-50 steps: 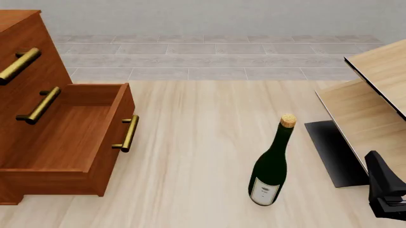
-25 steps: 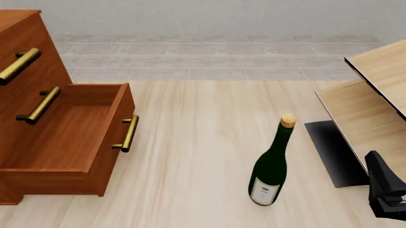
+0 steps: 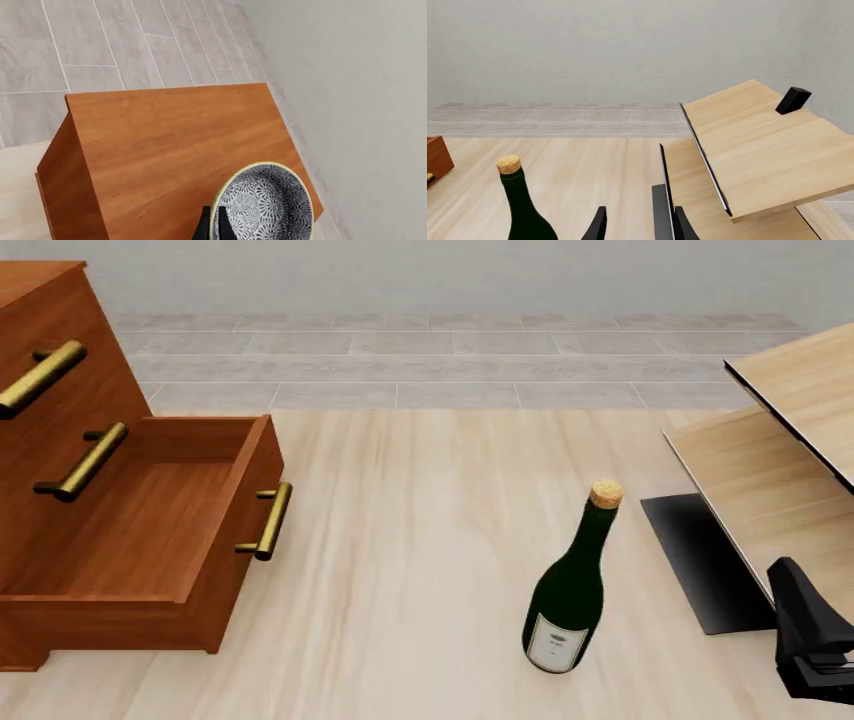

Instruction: Put the bowl on top of the cabinet.

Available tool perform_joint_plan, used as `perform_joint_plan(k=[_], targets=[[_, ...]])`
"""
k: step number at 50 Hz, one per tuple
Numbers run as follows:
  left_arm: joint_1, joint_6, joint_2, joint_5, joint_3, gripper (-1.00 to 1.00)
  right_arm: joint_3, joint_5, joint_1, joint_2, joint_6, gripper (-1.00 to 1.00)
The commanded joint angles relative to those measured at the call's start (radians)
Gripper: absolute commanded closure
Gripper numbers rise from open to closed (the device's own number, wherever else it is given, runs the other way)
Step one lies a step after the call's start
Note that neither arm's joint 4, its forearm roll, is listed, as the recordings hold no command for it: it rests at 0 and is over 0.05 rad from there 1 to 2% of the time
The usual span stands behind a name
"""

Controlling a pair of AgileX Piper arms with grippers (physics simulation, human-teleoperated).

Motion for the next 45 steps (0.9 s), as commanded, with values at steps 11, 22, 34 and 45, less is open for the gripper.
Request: perform_joint_plan(k=[11,22,34,45], targets=[[0.031,0.034,-0.032,-0.01,-0.003,-1.0,0.0,0.0,0.0,0.0,0.0,-1.0],[0.028,0.034,-0.055,0.002,-0.018,-1.0,0.0,0.0,0.0,0.0,0.0,-1.0],[0.025,0.028,-0.124,0.019,-0.054,-1.0,0.0,0.0,0.0,0.0,0.0,-1.0],[0.037,0.03,-0.164,0.018,-0.077,-1.0,0.0,0.0,0.0,0.0,0.0,-1.0]])
